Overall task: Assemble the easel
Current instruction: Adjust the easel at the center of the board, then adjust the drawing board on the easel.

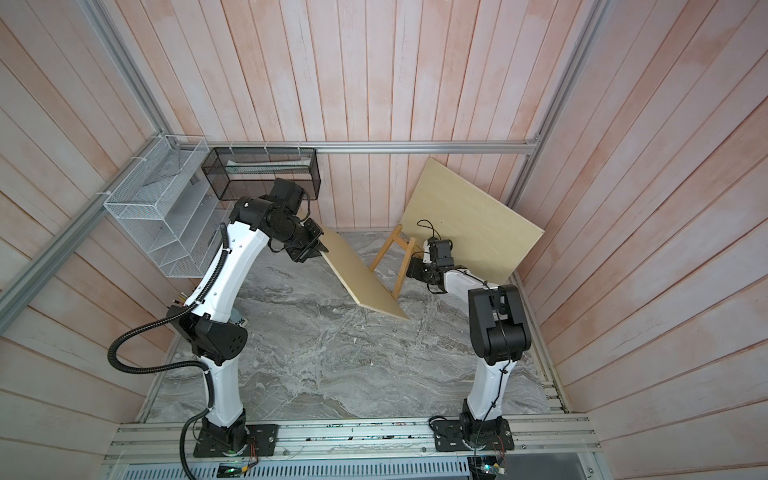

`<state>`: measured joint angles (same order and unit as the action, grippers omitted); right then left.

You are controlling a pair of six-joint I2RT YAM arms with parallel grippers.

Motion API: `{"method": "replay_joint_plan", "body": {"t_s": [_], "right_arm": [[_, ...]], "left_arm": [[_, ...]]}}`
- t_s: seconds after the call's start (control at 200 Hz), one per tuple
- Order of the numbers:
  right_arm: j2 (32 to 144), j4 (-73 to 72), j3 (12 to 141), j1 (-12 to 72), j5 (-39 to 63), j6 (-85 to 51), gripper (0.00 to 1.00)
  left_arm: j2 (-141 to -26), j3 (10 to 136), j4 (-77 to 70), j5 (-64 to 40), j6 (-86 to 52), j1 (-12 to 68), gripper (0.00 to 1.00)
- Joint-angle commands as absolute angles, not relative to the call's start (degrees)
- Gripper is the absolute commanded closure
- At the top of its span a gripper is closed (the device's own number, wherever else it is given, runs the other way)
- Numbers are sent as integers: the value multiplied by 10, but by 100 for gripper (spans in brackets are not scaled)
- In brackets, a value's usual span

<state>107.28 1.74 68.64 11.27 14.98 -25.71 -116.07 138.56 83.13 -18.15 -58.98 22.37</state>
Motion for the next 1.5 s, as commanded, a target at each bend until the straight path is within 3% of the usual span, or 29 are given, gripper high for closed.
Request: {"method": "replay_joint_plan", "body": {"t_s": [0.0,0.405,0.545,0.68,0.825,1.09,1.495], "right_arm": [[1036,56,661,113,128,-249,37],[850,154,581,109,131,-219,37],[748,193,576,121,203,-163,37],[665,262,620,256,215,-16,36],[603,263,643,397,192,38,35],[610,252,670,477,177,55,34],[685,199,666,516,-30,78,39]], "left_arm": [[-1178,1396,865,-168,-593,219,100],[-1174,1396,864,-169,-590,218,100],[-1175,1396,864,-170,-588,217,100],[-1175,1397,863,-172,-586,217,100],[-1174,1397,864,-170,-583,218,100],[-1169,1395,866,-165,-576,219,100],[-1160,1392,865,-158,-572,224,100]]}}
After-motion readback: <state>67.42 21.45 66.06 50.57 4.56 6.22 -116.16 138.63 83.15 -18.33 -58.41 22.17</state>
